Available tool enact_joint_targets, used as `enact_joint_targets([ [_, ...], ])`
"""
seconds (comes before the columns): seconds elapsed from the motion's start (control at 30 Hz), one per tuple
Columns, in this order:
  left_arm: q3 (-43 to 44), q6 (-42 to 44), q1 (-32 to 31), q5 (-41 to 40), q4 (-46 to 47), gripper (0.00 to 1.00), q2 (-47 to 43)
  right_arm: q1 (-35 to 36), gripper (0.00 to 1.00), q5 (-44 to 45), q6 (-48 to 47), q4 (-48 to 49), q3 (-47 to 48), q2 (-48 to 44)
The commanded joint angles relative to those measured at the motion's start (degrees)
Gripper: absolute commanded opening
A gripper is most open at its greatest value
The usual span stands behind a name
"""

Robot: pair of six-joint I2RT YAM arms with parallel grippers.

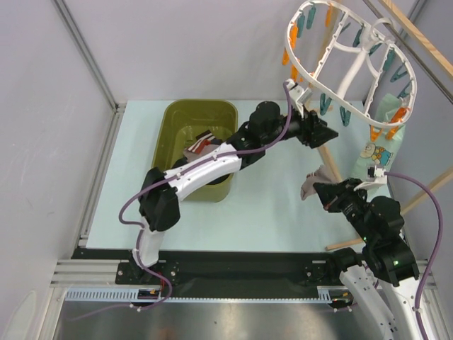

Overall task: Remove the socks clipped to the hanger
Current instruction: Remove the sock from the hanger, then place the sock in the bin.

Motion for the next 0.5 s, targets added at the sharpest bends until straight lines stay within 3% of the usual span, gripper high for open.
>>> enact_joint_targets([
  [0.0,-8.0,-2.8,0.5,2.5,6.1,0.66,-9.4,-0.2,0.0,0.7,-1.9,-5.2,1.0,0.1],
  [0.2,-23.9,1.6,1.3,-0.1,3.1,0.68,-21.3,-0.2,0.0,-1.6,-1.6,-7.3,2.5,4.4],
  [0.33,-30.8,3.4,3.9,-5.7,-5.7,0.68,-32.8,0.6,0.0,-3.2,0.1,-5.5,5.8,10.2],
  [0.47,-39.2,4.2,10.0,-12.9,-11.7,0.69,-44.4,7.6,0.0,1.9,2.4,-1.3,8.5,14.9],
])
